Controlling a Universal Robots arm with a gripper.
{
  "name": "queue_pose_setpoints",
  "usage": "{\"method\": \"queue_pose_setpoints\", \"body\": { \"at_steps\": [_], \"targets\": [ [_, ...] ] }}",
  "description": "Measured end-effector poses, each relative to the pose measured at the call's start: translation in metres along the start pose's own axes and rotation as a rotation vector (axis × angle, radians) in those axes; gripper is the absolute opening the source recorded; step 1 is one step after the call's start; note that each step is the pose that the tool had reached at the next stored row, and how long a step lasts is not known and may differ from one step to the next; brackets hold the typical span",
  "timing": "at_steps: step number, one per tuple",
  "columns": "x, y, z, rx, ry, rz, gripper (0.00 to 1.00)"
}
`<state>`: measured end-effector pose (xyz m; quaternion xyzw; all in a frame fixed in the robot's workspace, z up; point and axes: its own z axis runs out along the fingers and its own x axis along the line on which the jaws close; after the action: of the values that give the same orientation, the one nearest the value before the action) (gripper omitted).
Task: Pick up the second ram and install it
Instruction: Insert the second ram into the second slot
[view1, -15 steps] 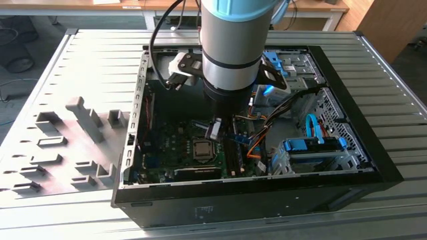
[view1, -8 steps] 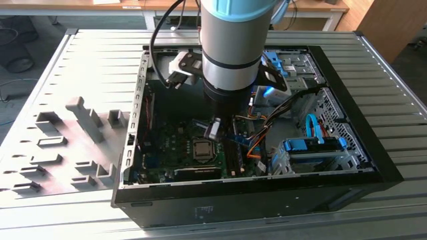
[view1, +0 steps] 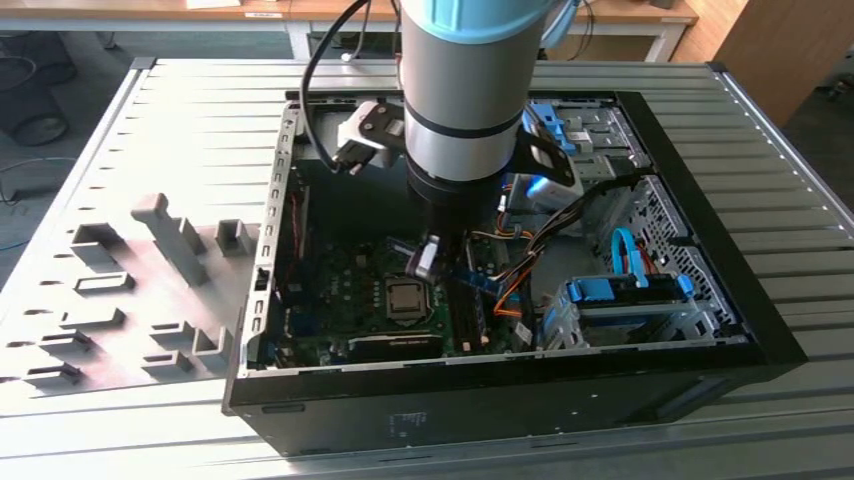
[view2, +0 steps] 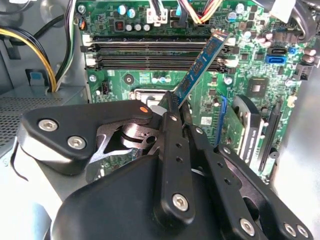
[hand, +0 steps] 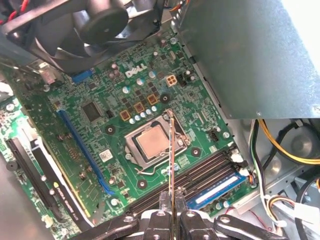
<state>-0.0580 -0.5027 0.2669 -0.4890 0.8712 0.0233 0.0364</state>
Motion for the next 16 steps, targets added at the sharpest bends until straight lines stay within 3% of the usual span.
{"method": "queue_pose_setpoints", "body": {
  "at_steps": [16],
  "targets": [
    [0.0000, 0.0000, 0.0004, 0.0095, 0.0015, 0.096, 0.14]
  ]
}}
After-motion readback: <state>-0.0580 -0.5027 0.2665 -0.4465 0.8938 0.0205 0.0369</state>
